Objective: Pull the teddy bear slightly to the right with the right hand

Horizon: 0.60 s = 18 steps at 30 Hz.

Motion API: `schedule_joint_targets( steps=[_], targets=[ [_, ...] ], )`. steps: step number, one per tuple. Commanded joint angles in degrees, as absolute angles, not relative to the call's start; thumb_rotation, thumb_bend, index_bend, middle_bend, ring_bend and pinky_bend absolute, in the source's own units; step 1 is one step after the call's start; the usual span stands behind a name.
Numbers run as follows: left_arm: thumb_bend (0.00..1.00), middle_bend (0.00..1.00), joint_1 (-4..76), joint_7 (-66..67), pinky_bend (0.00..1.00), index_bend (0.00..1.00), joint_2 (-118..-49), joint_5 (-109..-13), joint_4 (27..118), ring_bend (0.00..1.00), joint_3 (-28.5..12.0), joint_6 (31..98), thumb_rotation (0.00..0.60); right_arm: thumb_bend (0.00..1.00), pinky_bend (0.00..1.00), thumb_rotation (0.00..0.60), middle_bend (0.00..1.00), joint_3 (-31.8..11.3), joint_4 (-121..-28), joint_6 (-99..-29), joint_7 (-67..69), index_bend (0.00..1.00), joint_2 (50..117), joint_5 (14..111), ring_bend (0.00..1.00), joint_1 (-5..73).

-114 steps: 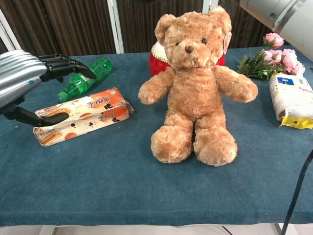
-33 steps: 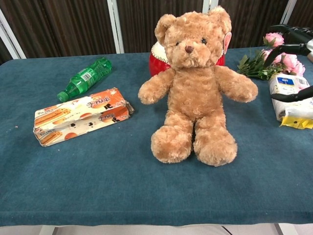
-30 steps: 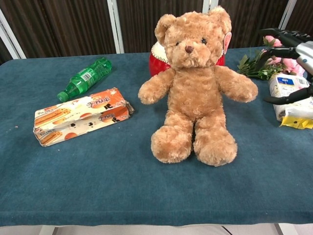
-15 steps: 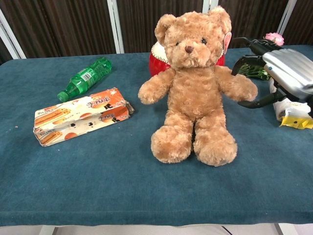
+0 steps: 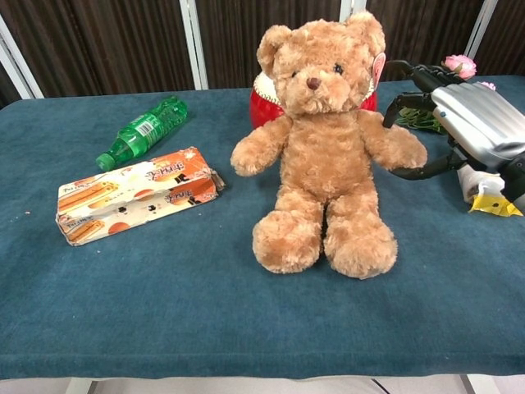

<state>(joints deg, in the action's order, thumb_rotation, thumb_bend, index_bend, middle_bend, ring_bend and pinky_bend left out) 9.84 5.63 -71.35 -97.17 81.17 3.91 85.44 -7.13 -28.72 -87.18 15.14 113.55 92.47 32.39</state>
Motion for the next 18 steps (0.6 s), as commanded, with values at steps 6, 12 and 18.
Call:
schedule_joint_targets(
  steps=[6,12,18],
  targets=[
    [0.30,0.30,9.86,5.86,0.40,0.31,-71.32,-97.18,81.38,0.32,3.86,85.14,0.600,0.17,0.06,0.600,0.01,-7.69,-25.91,-89.24,17.49,0.63,115.25,91.20,0.00,31.96],
    [0.30,0.30,9.92,5.98,0.40,0.31,-71.36,-97.08,81.43,0.32,3.85,84.70,0.600,0.23,0.08,0.600,0.03,-8.67,-25.93,-91.92,18.31,0.74,115.46,90.60,0.00,32.55],
    [0.30,0.30,9.90,6.11,0.40,0.31,-71.32,-97.15,81.58,0.32,3.85,84.60,0.600,0.24,0.08,0.600,0.04,-9.07,-26.47,-93.35,18.09,0.76,115.32,90.23,0.00,32.91]
  ],
)
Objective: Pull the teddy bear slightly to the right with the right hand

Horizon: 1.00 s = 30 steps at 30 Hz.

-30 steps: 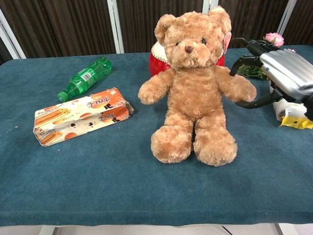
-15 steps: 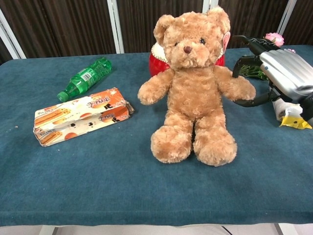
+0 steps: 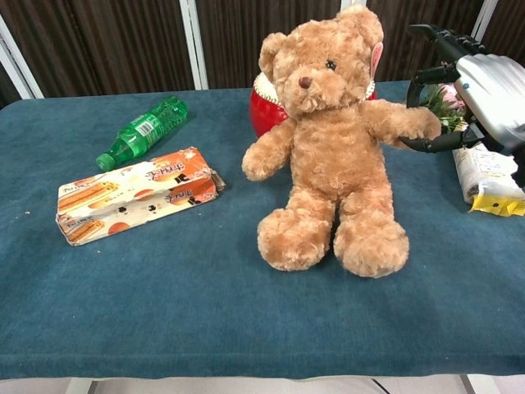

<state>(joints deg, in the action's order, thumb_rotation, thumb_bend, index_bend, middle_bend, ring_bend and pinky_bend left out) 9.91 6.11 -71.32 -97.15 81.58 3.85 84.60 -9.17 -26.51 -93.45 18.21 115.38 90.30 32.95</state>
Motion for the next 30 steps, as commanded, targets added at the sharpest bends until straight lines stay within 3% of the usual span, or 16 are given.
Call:
schedule_joint_targets(
  steps=[1,9,20,30],
  targets=[
    [0.30,0.30,9.91,6.12,0.40,0.31,-71.33,-97.14,81.57,0.32,3.83,84.57,0.600,0.24,0.08,0.600,0.04,-8.87,-26.32,-93.10,17.97,0.76,115.31,90.23,0.00,32.80],
    [0.30,0.30,9.87,6.04,0.40,0.31,-71.23,-97.08,81.67,0.32,3.79,84.45,0.600,0.24,0.08,0.600,0.04,-6.97,-23.59,-89.44,18.40,0.76,115.90,89.96,0.00,31.51],
    [0.30,0.30,9.86,6.37,0.40,0.31,-71.04,-96.87,82.16,0.32,3.81,83.98,0.600,0.24,0.09,0.600,0.04,-8.91,-23.86,-92.61,19.71,0.76,115.95,88.77,0.00,32.91],
    [0.30,0.30,9.93,6.07,0.40,0.31,-70.93,-96.70,82.26,0.32,3.75,83.66,0.600,0.24,0.09,0.600,0.04,-6.70,-22.44,-89.49,19.25,0.75,116.19,89.29,0.00,31.91]
  ],
)
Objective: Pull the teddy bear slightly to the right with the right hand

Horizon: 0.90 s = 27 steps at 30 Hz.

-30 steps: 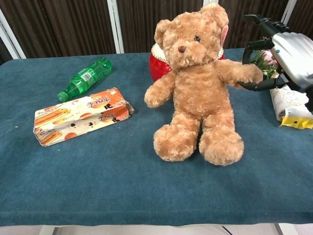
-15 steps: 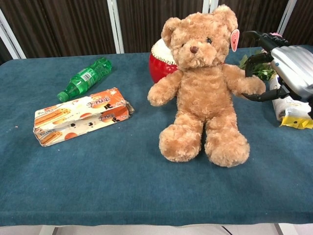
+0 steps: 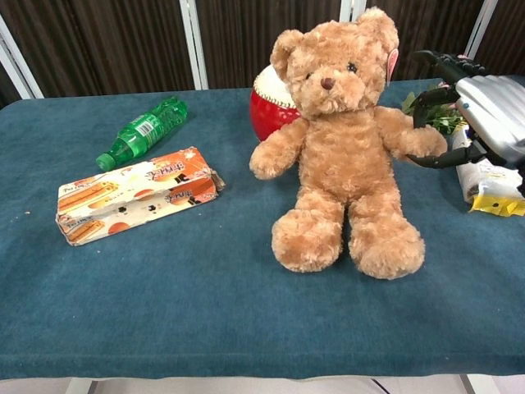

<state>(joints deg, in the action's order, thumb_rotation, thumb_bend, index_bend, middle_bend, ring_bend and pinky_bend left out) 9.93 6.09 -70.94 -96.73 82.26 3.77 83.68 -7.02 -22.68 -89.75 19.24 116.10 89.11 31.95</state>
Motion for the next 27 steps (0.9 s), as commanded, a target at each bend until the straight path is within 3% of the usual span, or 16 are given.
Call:
schedule_joint_targets(
  steps=[1,9,20,27],
  targets=[
    [0.30,0.30,9.93,6.06,0.40,0.31,-70.92,-96.69,82.27,0.32,3.73,83.67,0.600,0.24,0.09,0.600,0.04,-6.65,-22.38,-89.63,19.15,0.75,116.20,89.37,0.00,32.00],
    [0.30,0.30,9.74,5.84,0.40,0.31,-70.53,-96.82,82.54,0.32,3.90,83.86,0.600,0.24,0.09,0.600,0.04,-8.39,-23.82,-93.09,19.50,0.74,116.03,88.73,0.00,33.20],
    [0.30,0.30,9.73,5.61,0.40,0.31,-70.36,-96.78,82.58,0.32,3.88,83.71,0.600,0.24,0.09,0.600,0.04,-6.32,-22.45,-90.02,18.73,0.74,116.19,89.10,0.00,31.66],
    [0.30,0.30,10.04,5.18,0.40,0.31,-70.49,-96.84,82.37,0.32,3.75,83.40,0.600,0.24,0.09,0.600,0.04,-8.44,-23.28,-93.20,19.80,0.73,115.68,88.14,0.00,32.73]
  ],
)
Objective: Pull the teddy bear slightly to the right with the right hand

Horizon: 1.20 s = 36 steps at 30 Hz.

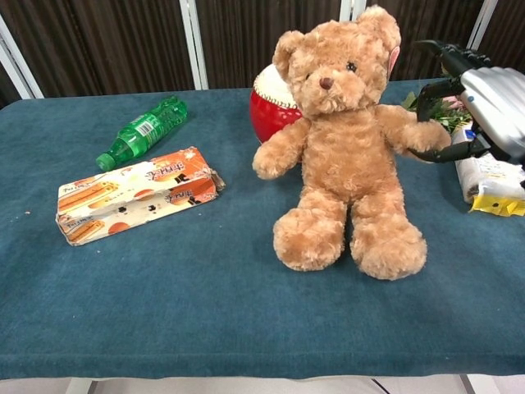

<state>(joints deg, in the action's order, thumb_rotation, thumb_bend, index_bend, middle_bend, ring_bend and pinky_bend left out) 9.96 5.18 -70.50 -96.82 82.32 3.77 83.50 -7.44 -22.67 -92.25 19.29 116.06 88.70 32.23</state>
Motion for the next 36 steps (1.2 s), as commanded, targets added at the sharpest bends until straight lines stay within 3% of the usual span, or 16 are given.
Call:
schedule_joint_targets(
  steps=[1,9,13,16,18,21,23,29,36],
  targets=[
    [0.30,0.30,10.07,5.17,0.40,0.31,-70.49,-96.85,82.37,0.32,3.75,83.35,0.600,0.24,0.09,0.600,0.04,-8.75,-23.58,-93.30,20.00,0.73,115.49,87.91,0.00,32.82],
    [0.30,0.30,10.42,4.89,0.40,0.31,-70.71,-97.03,82.06,0.32,3.81,82.86,0.600,0.24,0.09,0.600,0.04,-7.14,-23.43,-90.62,19.77,0.71,114.78,88.11,0.00,31.26],
    [0.30,0.30,10.43,5.06,0.40,0.31,-70.70,-96.99,82.16,0.32,3.86,82.75,0.600,0.24,0.09,0.600,0.04,-5.39,-22.67,-88.57,20.55,0.64,114.83,88.99,0.00,30.48],
    [0.30,0.30,10.41,4.81,0.40,0.31,-70.70,-96.88,82.03,0.32,3.79,82.84,0.600,0.24,0.09,0.600,0.04,-4.07,-22.54,-87.41,21.15,0.51,114.24,89.74,0.00,29.80],
    [0.30,0.30,10.33,4.70,0.40,0.31,-70.54,-96.88,82.16,0.32,3.83,82.97,0.600,0.24,0.09,0.600,0.03,-3.32,-23.27,-87.43,21.54,0.37,113.40,90.27,0.00,29.21],
    [0.30,0.30,10.35,4.72,0.40,0.31,-70.48,-96.82,82.29,0.32,3.80,82.92,0.600,0.16,0.09,0.600,0.00,-1.62,-26.00,-87.65,21.91,0.13,110.77,91.48,0.00,27.85],
    [0.30,0.30,10.41,4.77,0.40,0.31,-70.56,-96.83,82.22,0.32,3.83,82.79,0.600,0.12,0.09,0.600,0.00,-0.44,-29.51,-88.44,21.97,0.03,108.14,92.42,0.00,26.75],
    [0.30,0.30,10.38,5.24,0.40,0.31,-70.59,-97.25,82.39,0.32,3.99,82.99,0.600,0.10,0.09,0.600,0.00,2.54,-42.87,-93.22,18.69,0.00,99.11,94.88,0.00,22.39],
    [0.30,0.30,9.90,6.13,0.40,0.31,-70.59,-97.88,82.78,0.32,4.03,84.27,0.600,0.10,0.09,0.600,0.00,4.05,-65.29,-99.30,8.53,0.00,85.54,95.00,0.00,15.58]
  ],
)
